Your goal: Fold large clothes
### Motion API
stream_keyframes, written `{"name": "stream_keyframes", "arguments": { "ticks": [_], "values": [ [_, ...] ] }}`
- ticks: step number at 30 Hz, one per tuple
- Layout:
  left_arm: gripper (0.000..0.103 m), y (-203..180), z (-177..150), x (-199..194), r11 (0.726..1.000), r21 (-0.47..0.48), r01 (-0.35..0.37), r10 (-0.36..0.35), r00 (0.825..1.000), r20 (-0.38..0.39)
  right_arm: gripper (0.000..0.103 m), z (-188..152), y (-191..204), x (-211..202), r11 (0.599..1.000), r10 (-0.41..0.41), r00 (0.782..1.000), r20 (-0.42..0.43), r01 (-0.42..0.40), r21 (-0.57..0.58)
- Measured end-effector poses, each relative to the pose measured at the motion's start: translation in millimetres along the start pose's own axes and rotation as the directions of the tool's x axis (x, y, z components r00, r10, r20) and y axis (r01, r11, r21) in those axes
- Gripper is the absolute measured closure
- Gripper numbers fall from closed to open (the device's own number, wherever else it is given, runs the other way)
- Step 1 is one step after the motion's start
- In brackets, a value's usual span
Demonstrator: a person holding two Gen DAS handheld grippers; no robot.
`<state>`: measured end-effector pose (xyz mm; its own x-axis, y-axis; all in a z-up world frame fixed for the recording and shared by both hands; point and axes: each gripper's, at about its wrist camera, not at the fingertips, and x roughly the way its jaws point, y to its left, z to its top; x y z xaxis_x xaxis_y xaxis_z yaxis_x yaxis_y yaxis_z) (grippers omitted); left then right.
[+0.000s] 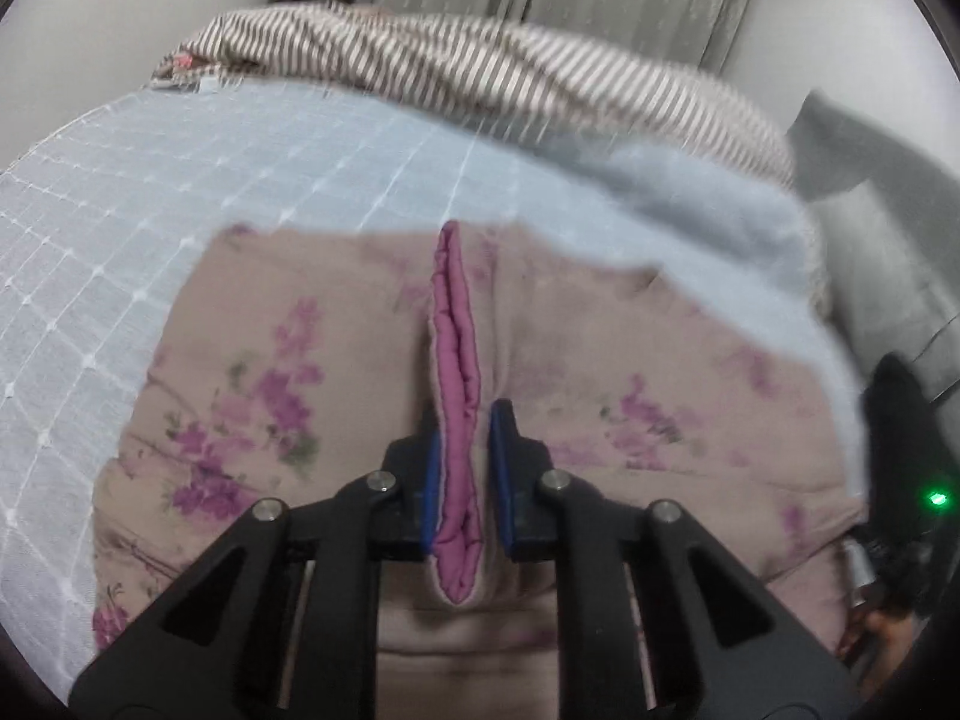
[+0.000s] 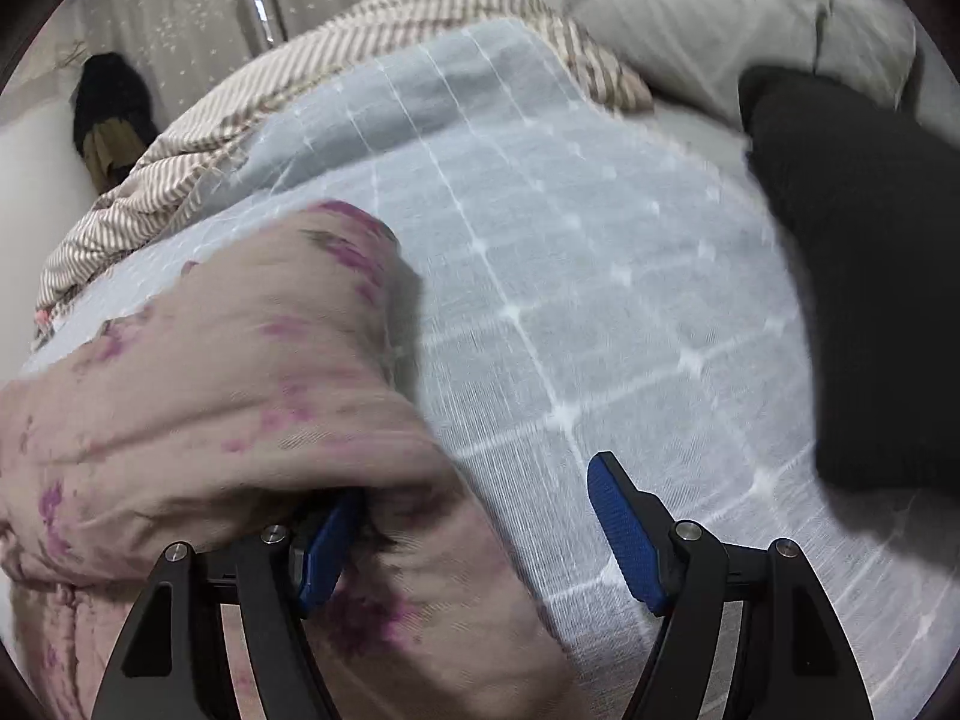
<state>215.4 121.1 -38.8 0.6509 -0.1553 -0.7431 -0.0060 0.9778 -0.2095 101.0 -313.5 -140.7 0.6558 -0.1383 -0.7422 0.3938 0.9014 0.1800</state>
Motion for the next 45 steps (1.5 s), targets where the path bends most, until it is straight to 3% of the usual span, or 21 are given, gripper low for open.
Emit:
{"name": "stream_keyframes", "arguments": {
  "ticks": [2, 6, 9, 12, 13, 16, 18, 21, 23, 29, 30, 31, 34, 39, 45],
  "values": [
    [0.083, 4, -9, 27, 0.999, 0.027, -0.044, 0.046, 0.995, -0.092, 0.028, -4, -3, 8, 1.0, -0.002, 0.999, -0.033, 0.002, 0.009],
    [0.071, 6, -6, 12, 0.999, 0.018, -0.037, 0.038, 0.998, -0.053, 0.028, -3, -2, -3, 0.999, 0.031, 0.997, -0.075, -0.032, -0.009],
    [0.069, 9, -1, -8, 1.0, -0.018, -0.016, 0.016, 1.0, -0.003, 0.028, -2, -6, -24, 0.998, 0.056, 0.996, -0.071, -0.056, 0.004],
    [0.055, 6, -2, -21, 1.0, -0.008, 0.021, -0.02, 0.998, 0.063, 0.027, 1, 1, -53, 0.994, 0.111, 0.994, 0.001, -0.111, 0.007],
    [0.045, 5, -4, -26, 0.999, -0.002, 0.035, -0.034, 0.996, 0.086, 0.027, 1, 5, -60, 0.991, 0.133, 0.991, 0.023, -0.133, -0.004],
    [0.037, -4, -9, -28, 0.998, 0.045, 0.049, -0.054, 0.992, 0.113, 0.027, 7, 21, -68, 0.983, 0.179, 0.977, 0.115, -0.174, -0.051],
    [0.037, -10, -14, -17, 0.995, 0.095, 0.017, -0.024, 0.997, 0.073, 0.027, 7, 26, -55, 0.985, 0.17, 0.978, 0.12, -0.164, -0.056],
    [0.037, -8, -27, 5, 0.989, 0.14, -0.038, 0.042, 0.999, -0.024, 0.027, 1, 25, -19, 0.996, 0.078, 0.997, 0.009, -0.077, -0.041],
    [0.037, 0, -32, 4, 0.994, 0.108, -0.014, 0.017, 1.0, -0.027, 0.027, -4, 21, -7, 0.999, 0.024, 0.999, -0.046, -0.026, -0.046],
    [0.034, 13, -34, -29, 0.996, 0.094, -0.003, 0.01, 0.998, -0.067, 0.027, -9, 17, -41, 0.988, 0.154, 0.987, -0.05, -0.154, -0.01],
    [0.03, 15, -37, -39, 0.994, 0.105, -0.003, 0.011, 0.997, -0.078, 0.027, -10, 20, -52, 0.986, 0.164, 0.986, -0.043, -0.165, -0.023],
    [0.019, 17, -39, -47, 0.994, 0.112, 0.001, 0.009, 0.996, -0.092, 0.027, -12, 23, -60, 0.985, 0.166, 0.985, -0.039, -0.168, -0.035],
    [0.01, 32, -46, -72, 0.994, 0.098, 0.039, -0.025, 0.99, -0.137, 0.021, -24, 31, -90, 0.978, 0.198, 0.98, -0.027, -0.199, -0.067],
    [0.005, 69, -57, -112, 0.996, 0.008, 0.084, -0.081, 0.979, -0.189, 0.019, -50, 36, -127, 0.954, 0.293, 0.955, -0.047, -0.295, -0.051],
    [0.003, 101, -87, -148, 0.997, -0.012, 0.081, -0.082, 0.971, -0.223, 0.019, -81, 19, -158, 0.953, 0.3, 0.952, -0.064, -0.303, -0.03]
  ]
}}
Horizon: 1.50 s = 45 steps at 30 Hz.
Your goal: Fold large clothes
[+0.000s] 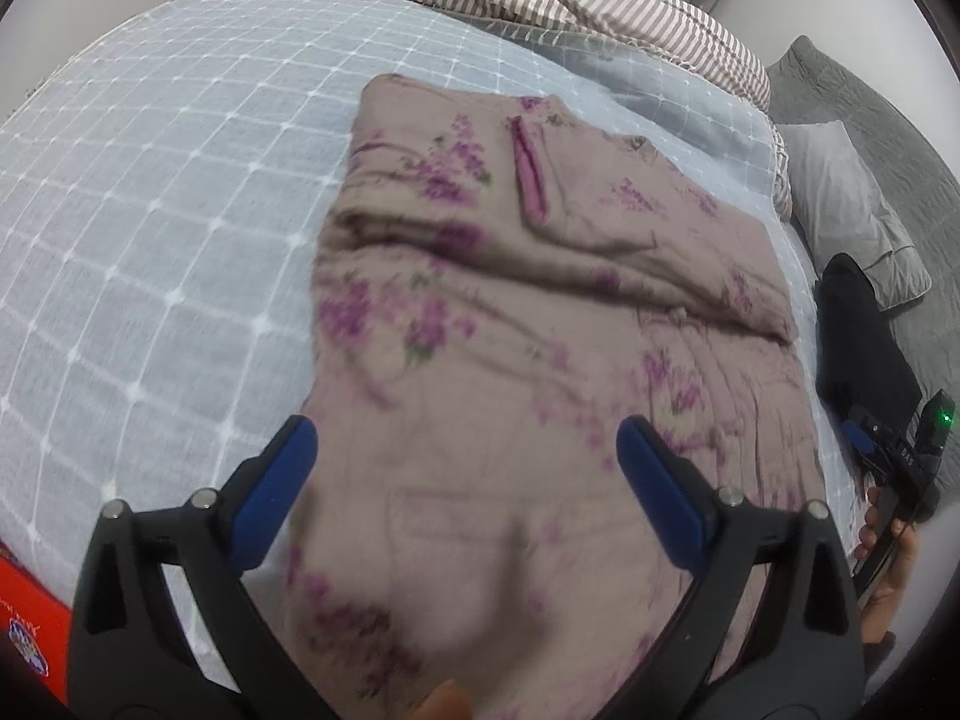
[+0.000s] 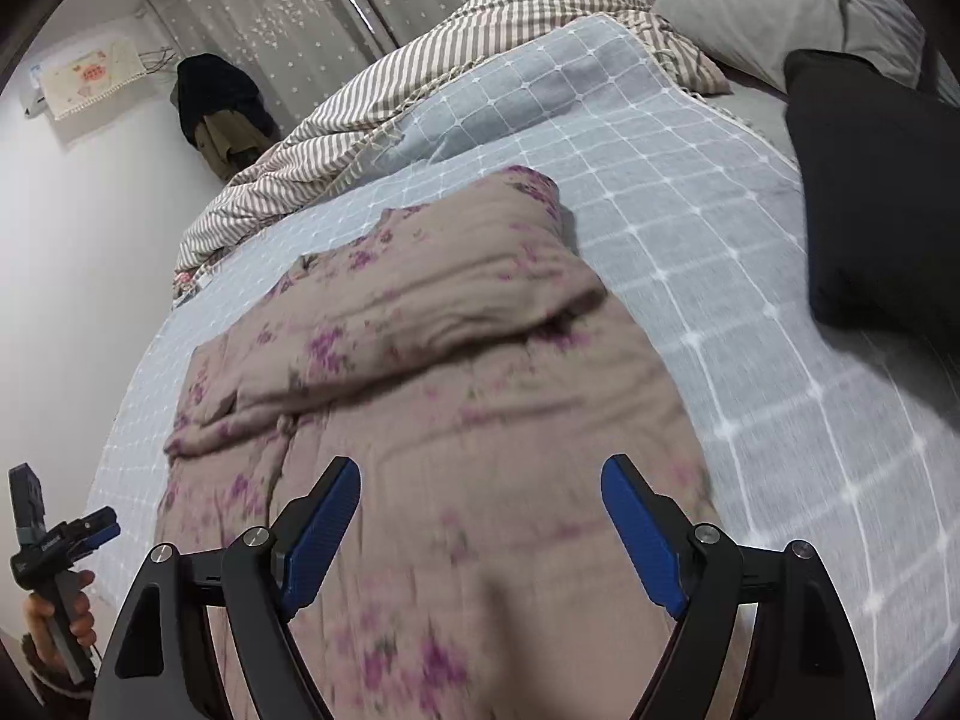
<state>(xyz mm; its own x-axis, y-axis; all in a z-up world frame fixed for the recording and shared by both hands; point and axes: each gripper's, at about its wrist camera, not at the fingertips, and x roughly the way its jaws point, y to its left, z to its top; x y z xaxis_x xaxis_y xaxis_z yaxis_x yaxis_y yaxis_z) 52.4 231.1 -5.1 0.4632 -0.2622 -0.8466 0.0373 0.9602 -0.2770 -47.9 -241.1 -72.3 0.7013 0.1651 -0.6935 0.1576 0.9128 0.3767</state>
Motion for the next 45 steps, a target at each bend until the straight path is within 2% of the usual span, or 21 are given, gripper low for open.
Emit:
{"name": "stream_keyframes", "arguments": {
  "ticks": [5, 13, 20, 24, 29, 32, 35, 37, 42, 45],
  "values": [
    [0.003, 20, -28, -9, 1.0, -0.004, -0.014, 0.014, 0.999, -0.047, 0.019, -26, -24, -18, 0.999, -0.023, 0.999, -0.025, 0.024, 0.043],
    [0.003, 41, -66, -3, 0.998, -0.04, 0.039, -0.045, 0.987, -0.155, 0.019, -65, -75, -24, 0.989, -0.088, 0.991, -0.105, 0.099, 0.107],
    [0.003, 50, -90, 17, 0.995, -0.066, 0.079, -0.093, 0.962, -0.255, 0.019, -97, -106, -17, 0.982, -0.041, 0.986, -0.164, 0.071, 0.177],
    [0.003, 54, -101, 29, 0.989, -0.104, 0.108, -0.134, 0.944, -0.302, 0.017, -105, -106, -19, 0.988, -0.015, 0.99, -0.139, 0.036, 0.15],
    [0.003, 47, -111, 27, 0.993, -0.044, 0.106, -0.114, 0.954, -0.277, 0.016, -108, -109, -21, 0.988, 0.035, 0.988, -0.148, -0.012, 0.154],
    [0.003, 42, -116, 26, 0.995, -0.008, 0.102, -0.101, 0.958, -0.269, 0.015, -113, -110, -21, 0.981, 0.107, 0.983, -0.152, -0.08, 0.178],
    [0.003, 40, -122, 23, 0.992, 0.014, 0.127, -0.119, 0.956, -0.267, 0.015, -120, -111, -22, 0.968, 0.188, 0.971, -0.146, -0.158, 0.195],
    [0.004, 42, -124, 21, 0.985, 0.009, 0.17, -0.161, 0.95, -0.268, 0.015, -124, -113, -23, 0.95, 0.253, 0.957, -0.144, -0.218, 0.224],
    [0.014, 48, -126, 24, 0.934, -0.124, 0.336, -0.357, 0.901, -0.247, 0.015, -127, -118, -20, 0.89, 0.39, 0.913, -0.122, -0.34, 0.303],
    [0.025, 55, -126, 28, 0.917, -0.188, 0.352, -0.388, 0.896, -0.215, 0.021, -127, -116, -15, 0.834, 0.48, 0.871, -0.106, -0.415, 0.362]
  ]
}}
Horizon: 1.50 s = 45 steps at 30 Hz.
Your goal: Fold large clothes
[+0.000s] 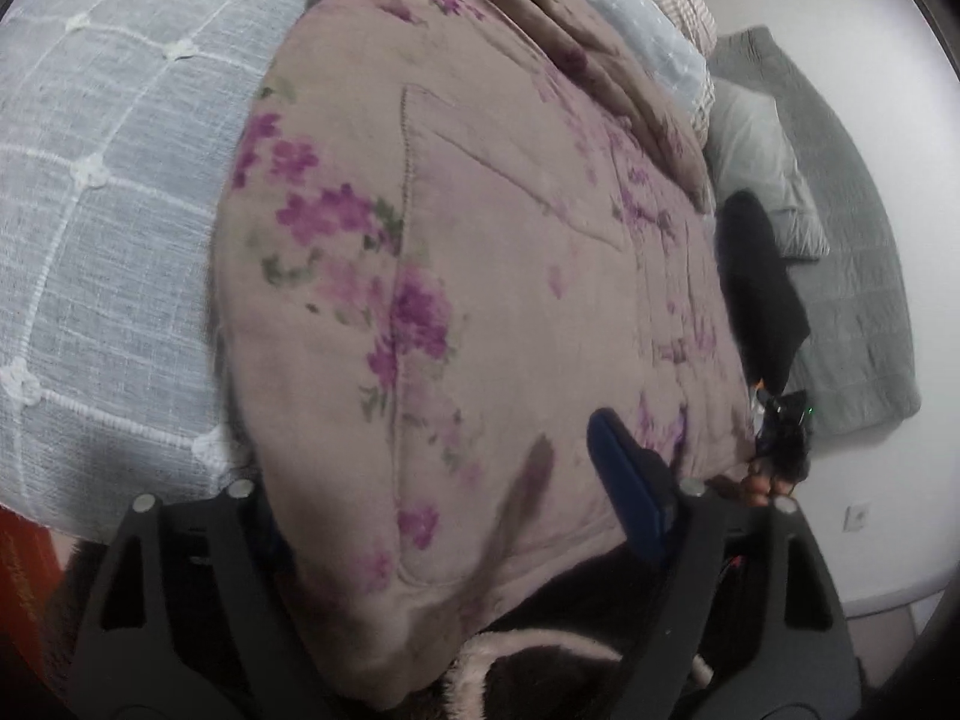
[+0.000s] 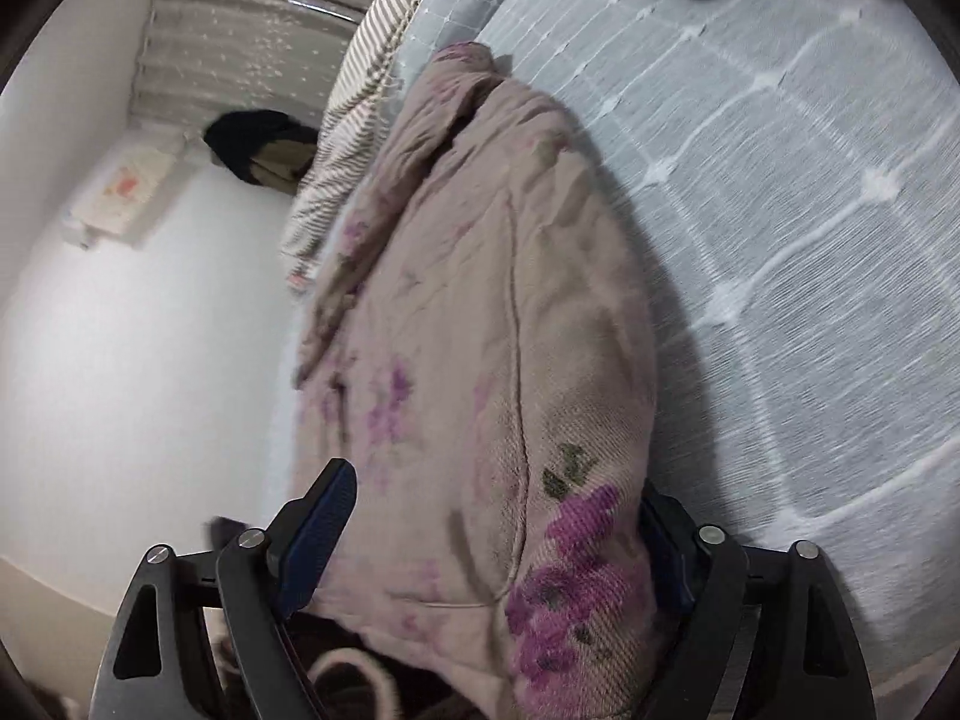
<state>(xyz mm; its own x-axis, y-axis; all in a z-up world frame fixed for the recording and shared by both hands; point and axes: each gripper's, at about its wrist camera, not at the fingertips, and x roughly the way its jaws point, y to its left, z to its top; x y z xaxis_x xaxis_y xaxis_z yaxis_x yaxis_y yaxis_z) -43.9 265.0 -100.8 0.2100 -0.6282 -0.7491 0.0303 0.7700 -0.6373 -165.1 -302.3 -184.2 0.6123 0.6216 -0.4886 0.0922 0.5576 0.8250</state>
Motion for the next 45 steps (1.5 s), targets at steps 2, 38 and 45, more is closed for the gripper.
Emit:
{"name": "stream_keyframes", "arguments": {
  "ticks": [2, 38, 45],
  "values": [
    [0.046, 6, 1, -1, 0.999, -0.035, -0.009, 0.01, 1.0, 0.023, 0.036, -1, 4, 9, 1.0, 0.005, 1.0, -0.018, -0.005, 0.004],
    [0.087, -135, -11, -212, 0.913, 0.386, 0.134, -0.347, 0.752, 0.56, 0.084, -34, 225, -97, 0.847, 0.397, 0.885, 0.243, -0.252, -0.468],
    [0.086, -104, 62, -189, 0.955, 0.267, 0.126, -0.263, 0.773, 0.578, 0.084, 7, 219, -87, 0.891, 0.316, 0.895, 0.314, -0.167, -0.421]
  ]
}}
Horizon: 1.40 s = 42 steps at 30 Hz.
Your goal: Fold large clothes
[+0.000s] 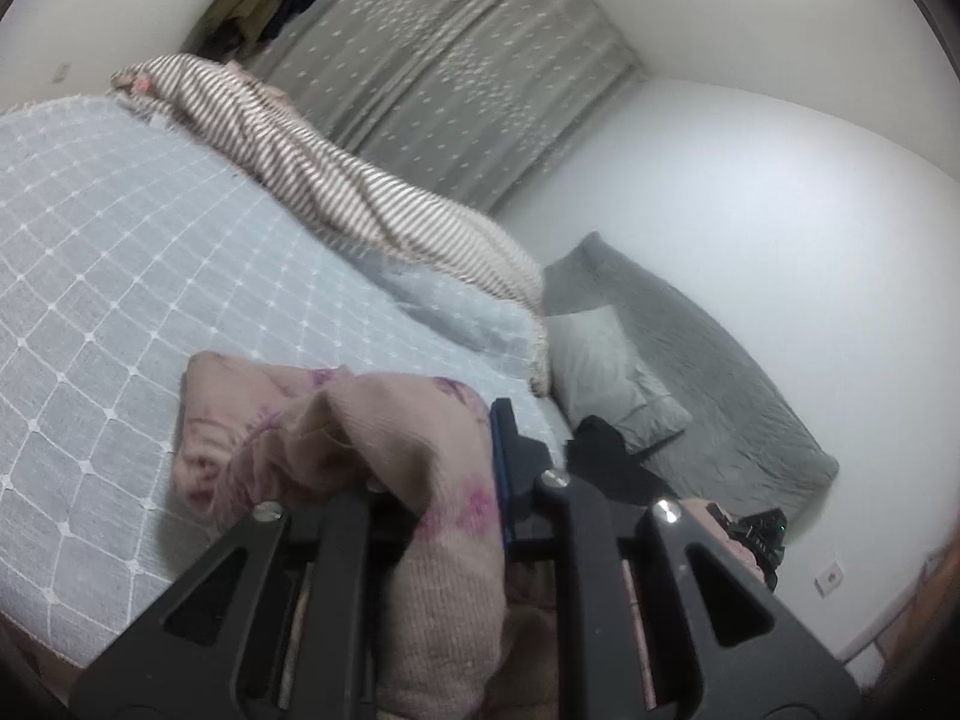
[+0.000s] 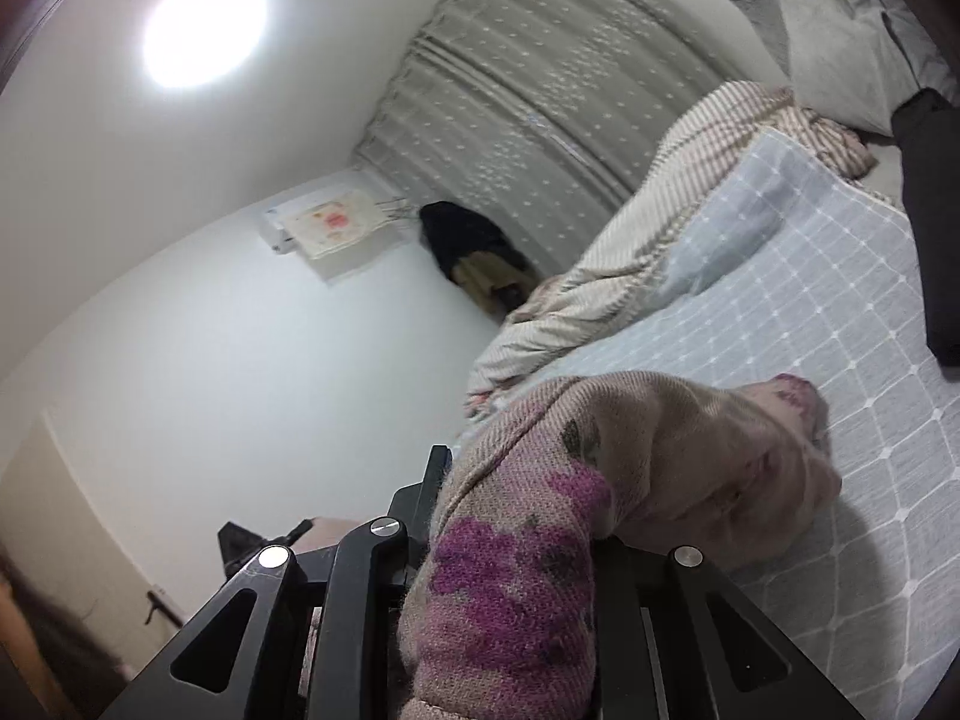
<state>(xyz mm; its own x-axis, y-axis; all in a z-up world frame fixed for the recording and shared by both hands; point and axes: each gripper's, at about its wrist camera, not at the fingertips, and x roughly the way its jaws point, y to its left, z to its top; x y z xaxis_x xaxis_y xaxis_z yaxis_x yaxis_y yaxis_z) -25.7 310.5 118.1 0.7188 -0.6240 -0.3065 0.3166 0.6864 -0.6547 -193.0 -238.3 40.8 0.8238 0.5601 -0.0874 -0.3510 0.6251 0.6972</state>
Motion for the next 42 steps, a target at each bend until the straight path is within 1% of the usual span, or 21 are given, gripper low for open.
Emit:
{"name": "stream_keyframes", "arguments": {
  "ticks": [2, 5, 9, 12, 14, 17, 18, 19, 20, 24, 26, 27, 28, 29, 30, 31, 32, 36, 38, 40, 42],
  "values": [
    [0.085, 17, 11, 30, 0.998, -0.026, -0.05, 0.049, 0.998, -0.029, 0.084, 9, -25, 25, 0.996, -0.083, 0.996, -0.022, 0.083, 0.021],
    [0.085, 42, 24, 80, 0.989, -0.044, -0.141, 0.139, 0.989, -0.06, 0.084, 19, -58, 62, 0.986, -0.153, 0.987, -0.046, 0.155, 0.056],
    [0.084, 71, 37, 139, 0.973, -0.024, -0.232, 0.229, 0.97, -0.083, 0.083, 38, -105, 117, 0.96, -0.262, 0.962, -0.074, 0.268, 0.081],
    [0.083, 94, 33, 186, 0.95, -0.011, -0.311, 0.307, 0.942, -0.134, 0.082, 42, -143, 158, 0.922, -0.362, 0.924, -0.123, 0.374, 0.096],
    [0.082, 112, 23, 215, 0.931, -0.002, -0.366, 0.361, 0.917, -0.17, 0.081, 41, -169, 180, 0.901, -0.406, 0.902, -0.149, 0.423, 0.102],
    [0.08, 134, 3, 241, 0.909, 0.023, -0.416, 0.412, 0.888, -0.203, 0.078, 26, -204, 203, 0.871, -0.456, 0.868, -0.196, 0.481, 0.103],
    [0.08, 142, -5, 247, 0.904, 0.024, -0.427, 0.422, 0.882, -0.211, 0.078, 20, -215, 211, 0.859, -0.479, 0.85, -0.22, 0.506, 0.083],
    [0.08, 146, -11, 249, 0.906, 0.019, -0.423, 0.418, 0.885, -0.206, 0.078, 16, -220, 217, 0.853, -0.493, 0.837, -0.236, 0.519, 0.058],
    [0.079, 147, -15, 246, 0.911, 0.018, -0.411, 0.407, 0.894, -0.185, 0.078, 13, -224, 221, 0.849, -0.506, 0.828, -0.24, 0.527, 0.028],
    [0.071, 132, -6, 234, 0.923, 0.057, -0.382, 0.385, 0.905, -0.181, 0.07, 18, -213, 218, 0.859, -0.501, 0.836, -0.225, 0.512, -0.008],
    [0.054, 122, -2, 223, 0.933, 0.051, -0.357, 0.36, 0.916, -0.178, 0.055, 22, -203, 211, 0.871, -0.479, 0.842, -0.248, 0.491, -0.016],
    [0.051, 113, 0, 216, 0.937, 0.065, -0.344, 0.35, 0.921, -0.174, 0.052, 24, -196, 206, 0.877, -0.469, 0.846, -0.252, 0.479, -0.023],
    [0.049, 103, 2, 210, 0.936, 0.09, -0.339, 0.35, 0.921, -0.169, 0.047, 29, -188, 198, 0.89, -0.447, 0.861, -0.242, 0.455, -0.028],
    [0.048, 93, 5, 205, 0.932, 0.125, -0.339, 0.357, 0.921, -0.159, 0.042, 30, -179, 193, 0.901, -0.428, 0.874, -0.233, 0.433, -0.031],
    [0.043, 83, 7, 198, 0.925, 0.162, -0.344, 0.366, 0.92, -0.139, 0.041, 32, -173, 186, 0.91, -0.411, 0.884, -0.224, 0.414, -0.034],
    [0.036, 72, 9, 189, 0.916, 0.199, -0.348, 0.374, 0.92, -0.113, 0.038, 34, -167, 177, 0.917, -0.396, 0.893, -0.214, 0.397, -0.041],
    [0.03, 62, 10, 180, 0.909, 0.232, -0.347, 0.375, 0.923, -0.089, 0.035, 36, -162, 173, 0.918, -0.394, 0.894, -0.212, 0.393, -0.049],
    [0.027, 39, 12, 158, 0.9, 0.313, -0.305, 0.34, 0.939, -0.062, 0.034, 39, -142, 153, 0.923, -0.382, 0.903, -0.198, 0.362, -0.127],
    [0.027, 32, 6, 155, 0.884, 0.376, -0.277, 0.333, 0.938, -0.092, 0.034, 39, -138, 146, 0.922, -0.38, 0.902, -0.205, 0.35, -0.168],
    [0.026, 31, -3, 160, 0.868, 0.427, -0.254, 0.34, 0.93, -0.139, 0.034, 38, -140, 144, 0.915, -0.394, 0.892, -0.223, 0.356, -0.19],
    [0.026, 34, -17, 175, 0.856, 0.472, -0.211, 0.35, 0.908, -0.229, 0.034, 34, -146, 149, 0.903, -0.424, 0.867, -0.263, 0.38, -0.201]
  ]
}}
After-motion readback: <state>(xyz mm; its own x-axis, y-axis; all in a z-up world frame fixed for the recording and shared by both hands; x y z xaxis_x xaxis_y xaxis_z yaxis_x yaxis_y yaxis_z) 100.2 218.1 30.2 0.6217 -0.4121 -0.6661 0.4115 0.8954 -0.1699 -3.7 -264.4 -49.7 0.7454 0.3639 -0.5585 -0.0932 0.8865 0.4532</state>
